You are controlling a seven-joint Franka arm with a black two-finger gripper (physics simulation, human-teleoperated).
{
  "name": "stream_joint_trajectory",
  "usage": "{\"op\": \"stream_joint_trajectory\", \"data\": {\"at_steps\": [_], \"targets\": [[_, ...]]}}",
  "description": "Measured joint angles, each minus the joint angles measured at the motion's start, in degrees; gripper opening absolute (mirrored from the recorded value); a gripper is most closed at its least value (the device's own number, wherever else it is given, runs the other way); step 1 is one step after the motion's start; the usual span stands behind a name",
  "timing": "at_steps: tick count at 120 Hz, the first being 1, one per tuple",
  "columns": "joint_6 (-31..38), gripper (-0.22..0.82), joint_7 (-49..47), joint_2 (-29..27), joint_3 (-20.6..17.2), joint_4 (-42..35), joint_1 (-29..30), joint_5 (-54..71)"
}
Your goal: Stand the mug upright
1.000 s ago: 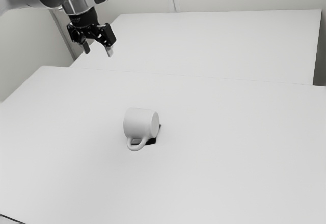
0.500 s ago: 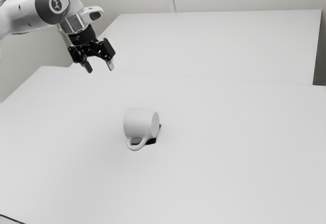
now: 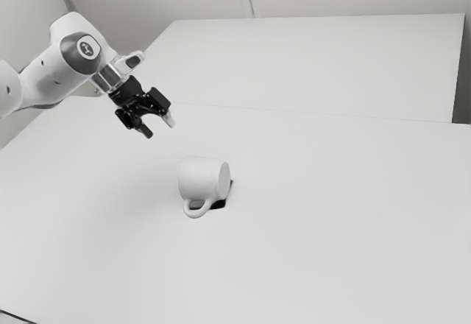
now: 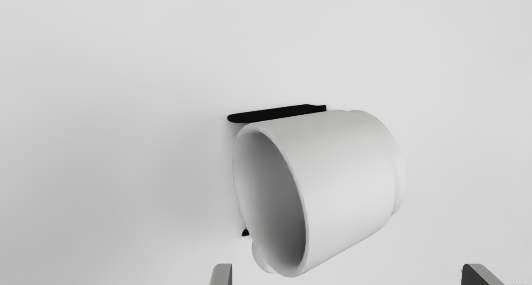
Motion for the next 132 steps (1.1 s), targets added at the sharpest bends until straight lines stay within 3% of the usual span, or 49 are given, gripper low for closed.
{"op": "stream_joint_trajectory", "data": {"at_steps": [43, 80, 132], "targets": [[2.32, 0.60, 13.55, 2.28, 0.04, -6.76, 1.99, -10.27], [1.60, 0.60, 21.99, 5.75, -0.01, -8.01, 3.24, -17.86], [-4.90, 0.60, 29.16, 9.08, -0.02, -8.00, 4.91, -25.02]]}}
